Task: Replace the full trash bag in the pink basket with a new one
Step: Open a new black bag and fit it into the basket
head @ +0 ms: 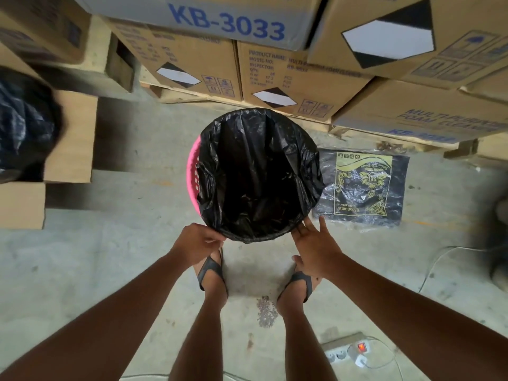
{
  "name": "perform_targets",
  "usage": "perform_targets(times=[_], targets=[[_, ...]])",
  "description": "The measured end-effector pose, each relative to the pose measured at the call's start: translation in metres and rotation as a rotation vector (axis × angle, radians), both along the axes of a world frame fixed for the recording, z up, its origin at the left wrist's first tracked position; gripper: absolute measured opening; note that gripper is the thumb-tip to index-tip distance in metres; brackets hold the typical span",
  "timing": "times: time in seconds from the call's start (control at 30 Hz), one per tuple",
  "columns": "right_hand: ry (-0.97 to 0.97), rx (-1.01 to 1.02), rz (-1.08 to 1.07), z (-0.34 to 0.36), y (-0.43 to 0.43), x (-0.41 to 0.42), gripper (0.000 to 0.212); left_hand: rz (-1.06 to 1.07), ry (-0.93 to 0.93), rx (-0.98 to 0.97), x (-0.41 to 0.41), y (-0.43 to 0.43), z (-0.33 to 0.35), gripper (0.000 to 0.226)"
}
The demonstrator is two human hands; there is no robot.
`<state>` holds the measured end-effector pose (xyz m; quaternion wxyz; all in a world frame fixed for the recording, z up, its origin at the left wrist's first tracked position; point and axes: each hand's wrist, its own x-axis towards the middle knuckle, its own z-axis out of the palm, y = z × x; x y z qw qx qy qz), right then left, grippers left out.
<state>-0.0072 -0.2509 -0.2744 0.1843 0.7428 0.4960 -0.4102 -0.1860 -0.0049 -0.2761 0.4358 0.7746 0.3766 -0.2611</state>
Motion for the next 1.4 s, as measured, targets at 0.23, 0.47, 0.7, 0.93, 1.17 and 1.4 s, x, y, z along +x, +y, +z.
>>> perform_targets(times=[0.23, 0.47, 0.7, 0.93, 1.17, 1.4], targets=[[-0.012, 0.254, 0.204, 0.021, -0.022, -0.012, 0.071, 0.584, -0.078, 0.129, -0.026, -0.018, -0.001, 0.021], [0.185, -0.213, -0.138, 0.017, 0.001, -0.024, 0.092, 0.343, 0.026, 0.271, -0.033, -0.027, -0.024, 0.028], [0.315, 0.079, -0.212, 0.04, 0.075, -0.007, 0.032, 0.838, -0.213, 0.366, -0.014, 0.001, 0.003, 0.021], [0.104, 0.72, -0.254, 0.022, 0.184, 0.033, 0.031, 0.472, -0.345, 0.417, 0.042, 0.019, 0.005, 0.048], [0.033, 0.692, 0.188, -0.012, 0.277, 0.051, 0.047, 0.576, -0.309, 0.506, 0.051, 0.033, -0.017, 0.021], [-0.025, 0.758, 0.157, -0.022, 0.3, 0.072, 0.021, 0.777, -0.354, 0.377, 0.047, 0.075, -0.023, 0.006]])
